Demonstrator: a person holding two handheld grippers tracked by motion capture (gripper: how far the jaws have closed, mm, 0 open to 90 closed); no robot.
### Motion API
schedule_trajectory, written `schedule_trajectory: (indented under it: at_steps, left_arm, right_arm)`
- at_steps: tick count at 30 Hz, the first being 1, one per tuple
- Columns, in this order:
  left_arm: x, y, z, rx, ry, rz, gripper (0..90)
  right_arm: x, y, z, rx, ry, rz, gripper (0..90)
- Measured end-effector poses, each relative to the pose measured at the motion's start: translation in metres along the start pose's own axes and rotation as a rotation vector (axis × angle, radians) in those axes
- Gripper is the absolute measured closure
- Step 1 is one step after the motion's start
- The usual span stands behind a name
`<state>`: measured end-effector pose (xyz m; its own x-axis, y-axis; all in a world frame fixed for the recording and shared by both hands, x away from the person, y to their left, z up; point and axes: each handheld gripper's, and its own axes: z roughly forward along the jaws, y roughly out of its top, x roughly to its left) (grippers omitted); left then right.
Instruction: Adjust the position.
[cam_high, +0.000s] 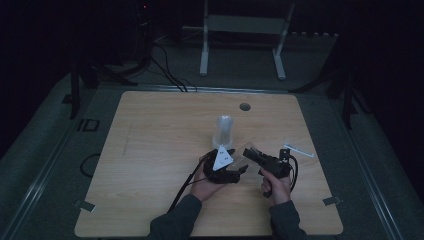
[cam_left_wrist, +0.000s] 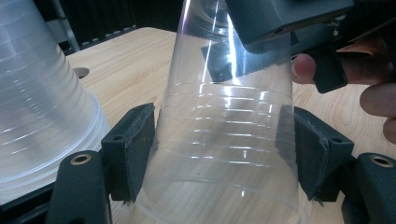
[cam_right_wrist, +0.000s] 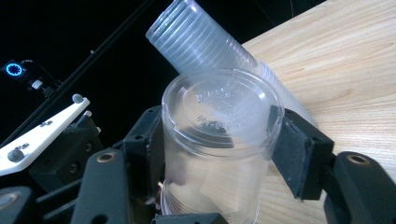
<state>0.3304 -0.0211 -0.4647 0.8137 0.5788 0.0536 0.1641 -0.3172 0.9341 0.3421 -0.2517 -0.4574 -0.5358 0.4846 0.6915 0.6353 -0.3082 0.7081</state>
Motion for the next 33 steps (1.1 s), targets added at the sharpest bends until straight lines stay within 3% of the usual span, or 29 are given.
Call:
schedule_trajectory:
  at_steps: [19,33]
  left_arm:
    - [-0.001,0.002,-0.005,-0.003,-0.017,0.027,29.8]
    - [0.007,0.003,-0.012,-0.003,-0.015,0.016,30.0]
  right_arm:
    - [0.004,0.001,-0.001,0.051,0.031,-0.053,29.9]
    - [0.001,0.0,-0.006,0.072,0.037,-0.075,30.0]
